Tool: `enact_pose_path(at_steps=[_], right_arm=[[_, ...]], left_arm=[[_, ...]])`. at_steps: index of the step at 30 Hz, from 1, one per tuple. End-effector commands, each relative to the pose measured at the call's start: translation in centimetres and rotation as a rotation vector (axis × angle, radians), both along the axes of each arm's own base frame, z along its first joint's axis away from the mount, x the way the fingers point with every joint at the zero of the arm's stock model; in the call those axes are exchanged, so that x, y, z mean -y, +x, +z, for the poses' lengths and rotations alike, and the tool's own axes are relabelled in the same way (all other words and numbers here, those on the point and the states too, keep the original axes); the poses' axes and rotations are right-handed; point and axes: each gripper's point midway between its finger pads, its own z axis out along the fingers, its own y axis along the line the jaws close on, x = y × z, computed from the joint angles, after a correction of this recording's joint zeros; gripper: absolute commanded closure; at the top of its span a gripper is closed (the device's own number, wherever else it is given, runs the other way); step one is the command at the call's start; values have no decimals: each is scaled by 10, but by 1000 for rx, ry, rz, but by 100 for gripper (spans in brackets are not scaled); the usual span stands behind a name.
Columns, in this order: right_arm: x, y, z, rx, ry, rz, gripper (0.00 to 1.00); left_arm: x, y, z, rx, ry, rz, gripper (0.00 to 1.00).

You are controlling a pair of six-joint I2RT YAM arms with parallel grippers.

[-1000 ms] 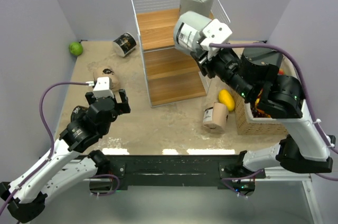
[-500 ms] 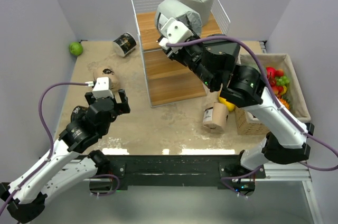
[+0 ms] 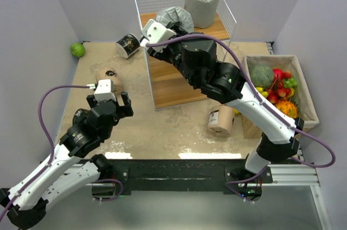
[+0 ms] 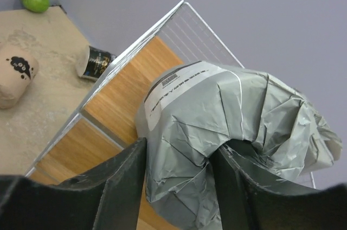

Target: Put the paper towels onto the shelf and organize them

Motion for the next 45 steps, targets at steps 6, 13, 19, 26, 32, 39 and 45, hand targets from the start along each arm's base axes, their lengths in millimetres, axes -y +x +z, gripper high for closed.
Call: enact_pose_path(at_steps=[6,13,19,26,32,39,45], right_arm=[[23,19,53,196,-60,-48,44],[8,32,58,203,-2,3,42],[-6,23,78,204,117,90,31],[11,19,79,146,201,36,28],[39,0,61,48,302,20,27],[78,-31,34,-83,424,4,28],[105,-58,-43,-335,532,-73,29]], left_arm=[[-2,2,6,27,-17,17,3],[2,5,1,10,-2,9,3],[2,4,-1,0,2,12,3],[1,2,3,22,-14,4,3],[2,5,-6,-17,17,10,3],[3,5,-2,5,7,8,3],[4,7,-7,-16,23,11,3]])
